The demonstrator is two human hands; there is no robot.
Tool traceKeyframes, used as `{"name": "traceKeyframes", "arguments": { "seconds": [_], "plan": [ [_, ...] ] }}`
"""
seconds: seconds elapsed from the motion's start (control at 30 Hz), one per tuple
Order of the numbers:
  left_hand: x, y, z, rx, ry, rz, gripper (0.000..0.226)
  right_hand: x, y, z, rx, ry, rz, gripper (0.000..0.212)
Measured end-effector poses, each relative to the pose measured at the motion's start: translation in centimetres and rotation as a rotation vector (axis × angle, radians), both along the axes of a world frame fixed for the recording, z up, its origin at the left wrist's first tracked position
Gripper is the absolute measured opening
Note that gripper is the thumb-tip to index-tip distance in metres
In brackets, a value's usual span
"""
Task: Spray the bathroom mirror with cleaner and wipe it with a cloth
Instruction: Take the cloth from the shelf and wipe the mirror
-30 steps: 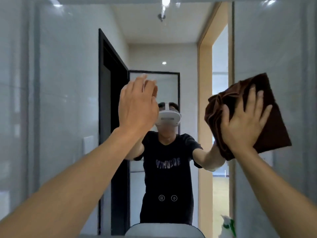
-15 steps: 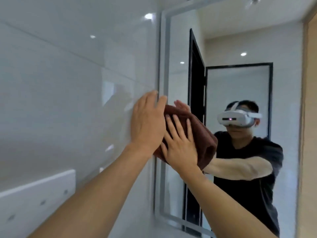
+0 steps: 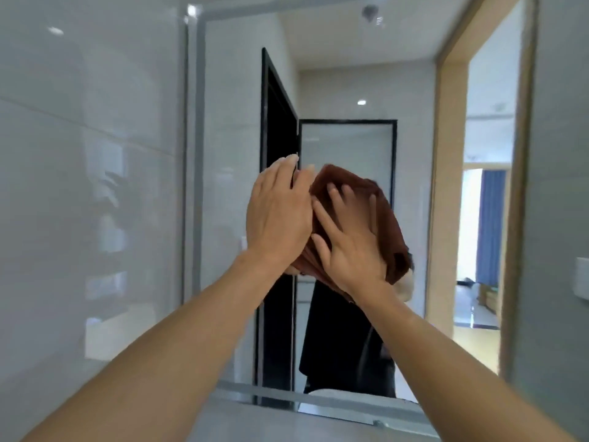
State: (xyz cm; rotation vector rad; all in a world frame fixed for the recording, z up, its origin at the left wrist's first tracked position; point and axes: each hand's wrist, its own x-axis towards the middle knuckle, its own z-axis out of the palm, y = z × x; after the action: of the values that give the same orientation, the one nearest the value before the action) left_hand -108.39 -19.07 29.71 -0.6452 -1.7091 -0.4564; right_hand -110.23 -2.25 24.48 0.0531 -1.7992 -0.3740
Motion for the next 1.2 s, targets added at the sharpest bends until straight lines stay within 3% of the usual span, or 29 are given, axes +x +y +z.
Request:
{"name": "traceKeyframes", "arguments": {
  "seconds": [0.17,0.33,0.47,0.57,0.7,0.9,1.0,1.2],
  "plan": [
    [5.1,11.6,0.3,-0.018,0.023,-0.188,0.042,9.7,15.4,-0.3,-0.142,0.166,-0.203,0.062],
    [9.1,20.0,-1.8,-0.101,-0.003,-0.279,0.046,18.0,28.0,-5.3,-0.321,0.261,-0.31,0.059],
    [9.1,21.5,-3.5,-0.143,-0.041,-0.28,0.047,22.0,33.7,-10.1,-0.547,0.359,-0.351,0.058],
    [7.4,19.4,-4.3,-0.112,-0.05,-0.264,0.045,22.8,34.8,-11.5,-0.538,0.357,-0.347,0.057],
    [4.4,14.9,-5.1,-0.074,-0.052,-0.188,0.043,20.6,31.2,-11.5,-0.51,0.378,-0.305,0.056],
    [2.3,7.7,-5.2,-0.081,-0.05,-0.156,0.051,11.1,16.8,-11.5,-0.35,0.253,-0.222,0.05],
    [1.6,2.4,-5.5,-0.011,-0.061,-0.12,0.06,5.7,8.4,-11.7,-0.24,0.137,-0.156,0.056],
    [-1.4,-7.3,-7.9,0.06,-0.182,0.04,0.057,-3.6,-6.9,-14.5,0.083,-0.154,0.093,0.061]
  ]
}}
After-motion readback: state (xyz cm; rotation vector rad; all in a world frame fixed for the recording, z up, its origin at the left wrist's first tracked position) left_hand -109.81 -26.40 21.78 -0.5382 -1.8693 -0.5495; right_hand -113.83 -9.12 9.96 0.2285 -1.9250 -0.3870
